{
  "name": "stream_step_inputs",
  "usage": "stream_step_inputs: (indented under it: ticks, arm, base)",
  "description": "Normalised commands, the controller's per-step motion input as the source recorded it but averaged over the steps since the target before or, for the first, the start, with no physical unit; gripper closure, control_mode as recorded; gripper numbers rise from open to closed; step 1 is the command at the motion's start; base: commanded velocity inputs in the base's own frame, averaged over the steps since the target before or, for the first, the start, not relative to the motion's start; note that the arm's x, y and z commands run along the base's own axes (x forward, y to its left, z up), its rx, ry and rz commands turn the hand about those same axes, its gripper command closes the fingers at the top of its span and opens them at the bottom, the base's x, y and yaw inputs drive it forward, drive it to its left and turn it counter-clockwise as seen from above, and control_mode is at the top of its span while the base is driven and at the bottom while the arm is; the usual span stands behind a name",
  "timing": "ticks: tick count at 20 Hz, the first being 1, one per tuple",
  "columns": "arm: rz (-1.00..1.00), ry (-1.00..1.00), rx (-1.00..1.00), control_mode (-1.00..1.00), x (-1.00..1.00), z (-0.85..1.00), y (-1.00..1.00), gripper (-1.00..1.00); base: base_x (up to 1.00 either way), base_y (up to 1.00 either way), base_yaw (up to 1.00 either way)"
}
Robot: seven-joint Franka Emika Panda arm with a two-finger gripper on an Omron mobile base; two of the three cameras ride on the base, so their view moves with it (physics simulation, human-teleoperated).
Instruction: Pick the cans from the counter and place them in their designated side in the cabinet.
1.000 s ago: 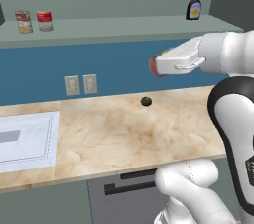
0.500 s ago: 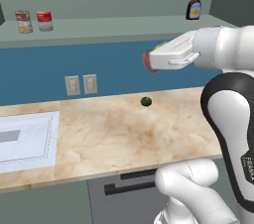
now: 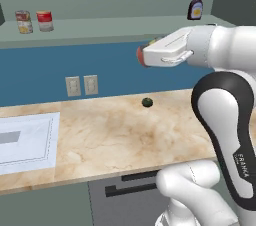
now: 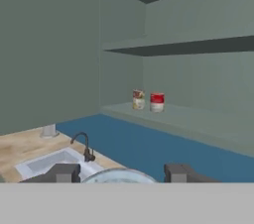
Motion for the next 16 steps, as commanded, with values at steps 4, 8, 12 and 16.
stream_step_inputs:
  ticks: [4,8,12,16]
  arm:
    - [0.01,-0.02,0.01,-1.0,0.17,0.07,0.09,1.0]
    - [0.0,-0.01,0.0,-1.0,0.17,0.09,0.11,1.0]
    - [0.0,0.0,0.0,-1.0,0.21,0.07,0.13,1.0]
    - [0.0,0.0,0.0,-1.0,0.24,0.06,0.11,1.0]
  base:
    - [0.0,0.0,0.0]
    - [0.0,0.0,0.0]
    - [0.0,0.0,0.0]
    - [0.0,0.0,0.0]
